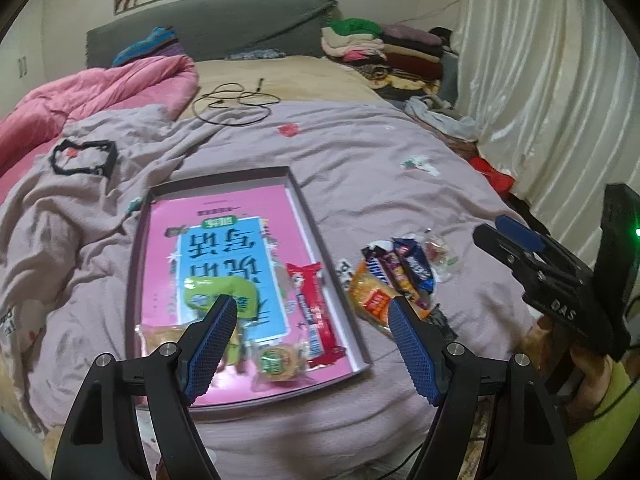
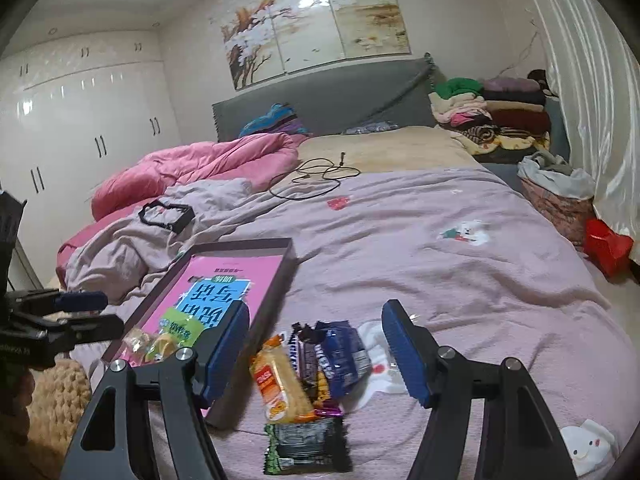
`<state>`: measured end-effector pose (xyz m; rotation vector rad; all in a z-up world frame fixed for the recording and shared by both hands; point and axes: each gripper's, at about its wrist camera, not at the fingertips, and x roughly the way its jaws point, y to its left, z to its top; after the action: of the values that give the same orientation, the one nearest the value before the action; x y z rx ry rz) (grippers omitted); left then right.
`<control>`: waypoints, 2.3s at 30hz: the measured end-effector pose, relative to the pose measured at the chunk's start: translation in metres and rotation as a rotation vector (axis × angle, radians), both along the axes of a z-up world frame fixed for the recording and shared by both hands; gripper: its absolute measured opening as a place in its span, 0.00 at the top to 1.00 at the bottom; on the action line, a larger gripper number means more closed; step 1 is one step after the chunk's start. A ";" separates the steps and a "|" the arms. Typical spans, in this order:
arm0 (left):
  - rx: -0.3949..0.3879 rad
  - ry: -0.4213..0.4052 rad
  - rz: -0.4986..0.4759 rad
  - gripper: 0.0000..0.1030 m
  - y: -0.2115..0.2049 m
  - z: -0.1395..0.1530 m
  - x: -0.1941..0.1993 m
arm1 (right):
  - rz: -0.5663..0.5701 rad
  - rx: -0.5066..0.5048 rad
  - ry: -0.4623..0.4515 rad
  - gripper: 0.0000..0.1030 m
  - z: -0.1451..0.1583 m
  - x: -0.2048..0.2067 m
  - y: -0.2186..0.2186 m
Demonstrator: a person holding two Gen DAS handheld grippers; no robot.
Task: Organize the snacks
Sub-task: 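Withdraw both open tools from the tray toward the remaining snack pile, then grasp the yellow corn-stick bag with the left tool while the right tool grasps the blue packet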
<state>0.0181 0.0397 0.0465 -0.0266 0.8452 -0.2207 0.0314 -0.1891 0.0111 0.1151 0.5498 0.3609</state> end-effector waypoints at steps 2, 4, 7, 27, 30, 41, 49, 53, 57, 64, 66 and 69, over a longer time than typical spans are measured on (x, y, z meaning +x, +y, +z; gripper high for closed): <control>0.005 -0.003 -0.026 0.23 -0.008 -0.001 -0.001 | -0.007 0.007 0.005 0.33 -0.001 0.001 -0.005; 0.013 -0.002 -0.056 0.23 -0.017 -0.002 -0.002 | -0.008 0.011 0.012 0.32 -0.002 0.002 -0.009; 0.023 0.011 -0.089 0.23 -0.029 -0.005 -0.002 | -0.014 0.017 0.025 0.31 -0.005 0.004 -0.014; -0.136 0.255 -0.063 0.24 -0.057 -0.048 0.032 | 0.017 -0.029 0.096 0.31 -0.027 0.017 -0.022; -0.146 0.285 -0.053 0.24 -0.060 -0.053 0.037 | 0.040 -0.054 0.117 0.31 -0.034 0.021 -0.018; -0.170 0.320 -0.050 0.32 -0.065 -0.061 0.050 | 0.154 -0.102 0.217 0.37 -0.066 0.050 -0.001; -0.177 0.354 -0.049 0.36 -0.070 -0.070 0.056 | 0.217 -0.138 0.244 0.47 -0.082 0.065 0.012; -0.176 0.365 -0.037 0.37 -0.069 -0.075 0.060 | 0.241 -0.158 0.240 0.52 -0.086 0.068 0.019; -0.193 0.379 -0.036 0.37 -0.069 -0.079 0.064 | 0.240 -0.187 0.234 0.56 -0.088 0.074 0.021; -0.188 0.393 -0.018 0.37 -0.079 -0.083 0.074 | 0.205 -0.173 0.237 0.77 -0.087 0.082 0.008; -0.193 0.401 0.003 0.37 -0.080 -0.086 0.077 | 0.205 -0.161 0.239 0.78 -0.087 0.083 0.006; -0.204 0.417 0.032 0.40 -0.081 -0.092 0.083 | 0.208 -0.170 0.235 0.78 -0.087 0.081 0.006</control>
<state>0.1015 -0.0413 -0.0458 -0.2851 1.2330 -0.2758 0.1129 -0.1827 -0.0756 -0.0655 0.8257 0.5048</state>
